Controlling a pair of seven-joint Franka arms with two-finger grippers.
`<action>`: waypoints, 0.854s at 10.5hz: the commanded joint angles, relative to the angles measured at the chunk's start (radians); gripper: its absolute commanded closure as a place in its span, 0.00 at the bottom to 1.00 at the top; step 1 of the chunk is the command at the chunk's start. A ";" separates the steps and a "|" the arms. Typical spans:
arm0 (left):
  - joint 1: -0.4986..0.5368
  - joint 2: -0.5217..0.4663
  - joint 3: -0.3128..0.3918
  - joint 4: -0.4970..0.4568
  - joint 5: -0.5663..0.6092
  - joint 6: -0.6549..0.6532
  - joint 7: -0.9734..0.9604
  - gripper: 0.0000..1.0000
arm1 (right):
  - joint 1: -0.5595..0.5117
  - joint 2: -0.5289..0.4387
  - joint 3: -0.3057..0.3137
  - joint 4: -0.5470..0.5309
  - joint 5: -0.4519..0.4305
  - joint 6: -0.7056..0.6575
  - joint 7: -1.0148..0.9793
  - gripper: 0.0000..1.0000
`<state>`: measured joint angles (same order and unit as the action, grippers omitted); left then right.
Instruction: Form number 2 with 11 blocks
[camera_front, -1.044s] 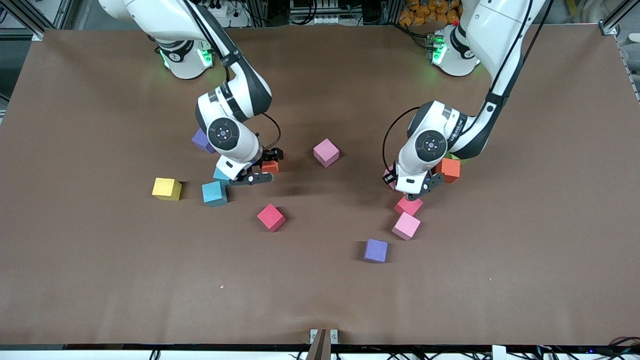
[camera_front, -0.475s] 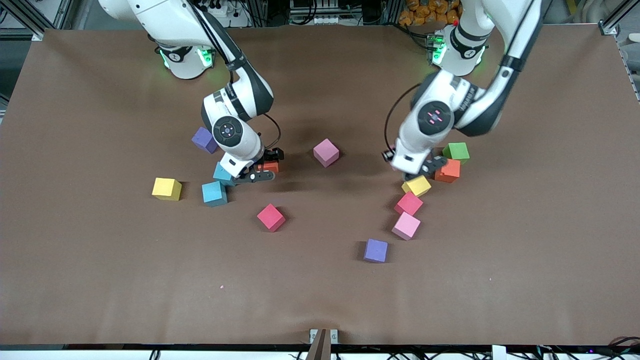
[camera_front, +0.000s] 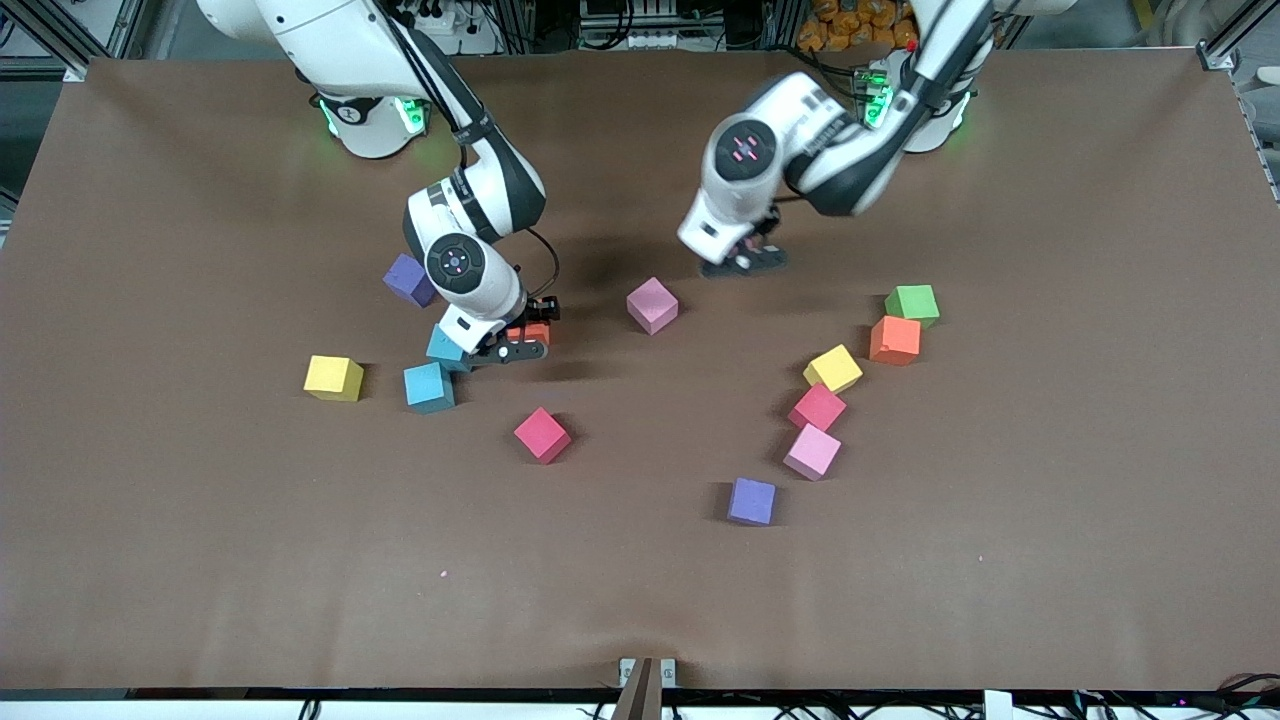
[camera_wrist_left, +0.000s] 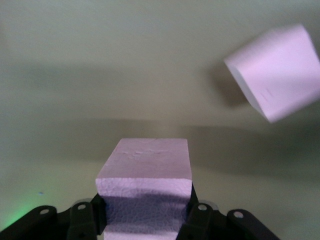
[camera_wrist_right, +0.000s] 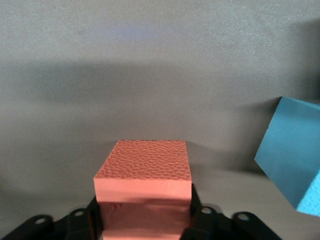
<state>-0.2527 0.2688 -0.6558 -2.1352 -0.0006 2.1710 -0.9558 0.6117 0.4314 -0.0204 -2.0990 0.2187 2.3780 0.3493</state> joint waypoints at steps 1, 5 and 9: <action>-0.051 0.022 -0.016 -0.023 0.013 0.100 0.054 0.79 | -0.004 -0.042 -0.007 -0.010 0.021 -0.025 0.008 0.72; -0.198 0.133 -0.010 -0.009 0.047 0.222 0.034 0.80 | -0.084 -0.105 -0.012 0.000 0.010 -0.114 -0.068 0.72; -0.276 0.177 0.027 0.023 0.053 0.222 -0.040 0.82 | -0.180 -0.111 -0.012 0.000 0.008 -0.149 -0.266 0.71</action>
<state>-0.5001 0.4221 -0.6573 -2.1436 0.0192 2.3926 -0.9495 0.4628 0.3401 -0.0387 -2.0870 0.2189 2.2458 0.1506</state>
